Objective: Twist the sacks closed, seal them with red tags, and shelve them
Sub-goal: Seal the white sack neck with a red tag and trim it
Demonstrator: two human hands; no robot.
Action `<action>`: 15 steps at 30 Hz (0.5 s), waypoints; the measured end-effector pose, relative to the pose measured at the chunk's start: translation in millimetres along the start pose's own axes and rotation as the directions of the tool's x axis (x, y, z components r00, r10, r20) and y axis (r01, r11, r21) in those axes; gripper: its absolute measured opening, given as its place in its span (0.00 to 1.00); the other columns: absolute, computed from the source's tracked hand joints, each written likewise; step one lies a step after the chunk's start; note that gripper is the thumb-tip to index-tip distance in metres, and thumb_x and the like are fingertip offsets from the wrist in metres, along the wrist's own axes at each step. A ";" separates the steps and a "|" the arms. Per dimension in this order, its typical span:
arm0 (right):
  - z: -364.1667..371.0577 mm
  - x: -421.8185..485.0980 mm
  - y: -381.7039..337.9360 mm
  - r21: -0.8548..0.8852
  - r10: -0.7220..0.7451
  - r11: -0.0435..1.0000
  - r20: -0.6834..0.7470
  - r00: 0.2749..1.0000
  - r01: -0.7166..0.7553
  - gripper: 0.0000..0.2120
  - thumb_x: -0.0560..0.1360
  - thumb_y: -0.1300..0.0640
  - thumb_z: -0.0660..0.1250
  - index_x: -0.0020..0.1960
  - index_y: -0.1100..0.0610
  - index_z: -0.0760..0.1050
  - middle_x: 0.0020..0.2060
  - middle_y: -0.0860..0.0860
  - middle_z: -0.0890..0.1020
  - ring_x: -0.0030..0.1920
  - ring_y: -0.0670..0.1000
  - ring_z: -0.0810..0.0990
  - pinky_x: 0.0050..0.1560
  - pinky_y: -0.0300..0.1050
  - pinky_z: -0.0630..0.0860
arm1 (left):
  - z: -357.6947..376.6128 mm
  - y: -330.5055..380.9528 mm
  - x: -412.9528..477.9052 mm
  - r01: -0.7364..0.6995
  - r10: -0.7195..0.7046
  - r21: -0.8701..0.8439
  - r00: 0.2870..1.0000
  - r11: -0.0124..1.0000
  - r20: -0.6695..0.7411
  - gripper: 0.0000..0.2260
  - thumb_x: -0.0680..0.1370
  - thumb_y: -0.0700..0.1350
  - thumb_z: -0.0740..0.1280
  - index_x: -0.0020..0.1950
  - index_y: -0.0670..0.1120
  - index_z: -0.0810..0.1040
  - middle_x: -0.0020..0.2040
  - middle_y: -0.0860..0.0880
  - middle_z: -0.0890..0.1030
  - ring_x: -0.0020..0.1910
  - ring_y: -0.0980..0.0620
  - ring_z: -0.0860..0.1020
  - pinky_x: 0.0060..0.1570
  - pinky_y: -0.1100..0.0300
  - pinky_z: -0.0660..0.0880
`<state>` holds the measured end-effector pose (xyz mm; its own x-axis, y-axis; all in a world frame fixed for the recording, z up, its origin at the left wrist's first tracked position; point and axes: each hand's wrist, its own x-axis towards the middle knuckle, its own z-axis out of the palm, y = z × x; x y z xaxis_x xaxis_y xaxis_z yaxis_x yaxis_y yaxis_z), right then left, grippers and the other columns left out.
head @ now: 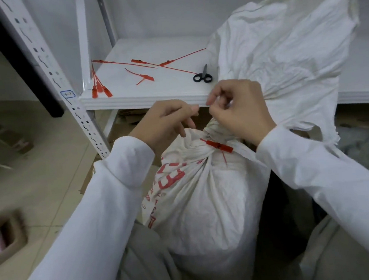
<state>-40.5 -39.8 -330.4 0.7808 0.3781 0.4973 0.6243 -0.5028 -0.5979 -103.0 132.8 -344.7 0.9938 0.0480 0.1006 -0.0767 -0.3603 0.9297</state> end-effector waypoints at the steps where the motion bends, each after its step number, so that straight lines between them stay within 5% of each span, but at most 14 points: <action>1: 3.3 12.6 -4.3 -0.029 -0.005 1.000 0.048 0.999 0.006 0.07 0.65 0.61 0.66 0.37 0.51 0.80 0.27 0.44 0.77 0.31 0.43 0.76 0.40 0.40 0.75 | -3.9 -0.9 1.0 0.022 -0.022 0.003 0.999 1.000 -0.045 0.15 0.79 0.52 0.65 0.50 0.41 0.82 0.41 0.47 0.83 0.36 0.50 0.79 0.38 0.61 0.75; 7: 41.6 93.3 3.2 -0.366 0.196 0.930 0.399 0.896 -0.041 0.16 0.73 0.59 0.67 0.60 0.62 0.79 0.59 0.56 0.80 0.58 0.56 0.79 0.58 0.45 0.76 | -21.6 -12.6 15.1 0.062 -0.020 0.141 0.959 0.988 -0.282 0.10 0.79 0.50 0.65 0.54 0.46 0.80 0.42 0.50 0.83 0.36 0.52 0.80 0.41 0.60 0.78; 9: 54.9 113.9 6.7 -0.467 0.291 0.881 0.421 0.859 -0.069 0.18 0.74 0.59 0.65 0.62 0.64 0.77 0.60 0.59 0.80 0.59 0.60 0.79 0.60 0.50 0.77 | -24.5 -14.1 19.8 0.064 -0.020 0.126 0.946 0.990 -0.324 0.09 0.80 0.49 0.64 0.54 0.46 0.80 0.42 0.50 0.83 0.36 0.52 0.80 0.42 0.60 0.79; 13: 72.3 138.7 8.6 -0.565 0.398 0.818 0.420 0.816 -0.108 0.09 0.77 0.61 0.59 0.55 0.62 0.73 0.45 0.55 0.76 0.49 0.56 0.77 0.44 0.43 0.72 | -27.5 -16.1 29.4 0.062 -0.018 0.114 0.935 0.991 -0.353 0.08 0.80 0.47 0.63 0.55 0.46 0.79 0.44 0.50 0.83 0.36 0.52 0.80 0.40 0.63 0.77; 15: 80.0 146.5 14.8 -0.619 0.433 0.779 0.413 0.801 -0.102 0.12 0.79 0.61 0.56 0.60 0.62 0.71 0.51 0.56 0.76 0.55 0.58 0.77 0.47 0.43 0.70 | -27.3 -18.6 34.0 0.071 -0.028 0.109 0.935 0.992 -0.355 0.08 0.80 0.47 0.63 0.55 0.47 0.79 0.44 0.50 0.83 0.36 0.53 0.80 0.38 0.65 0.75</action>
<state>85.1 70.3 -316.8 0.9059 0.4061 -0.1200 0.3915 -0.9112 -0.1279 -70.0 166.6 -348.9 0.9021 0.3853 0.1942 0.0028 -0.4553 0.8904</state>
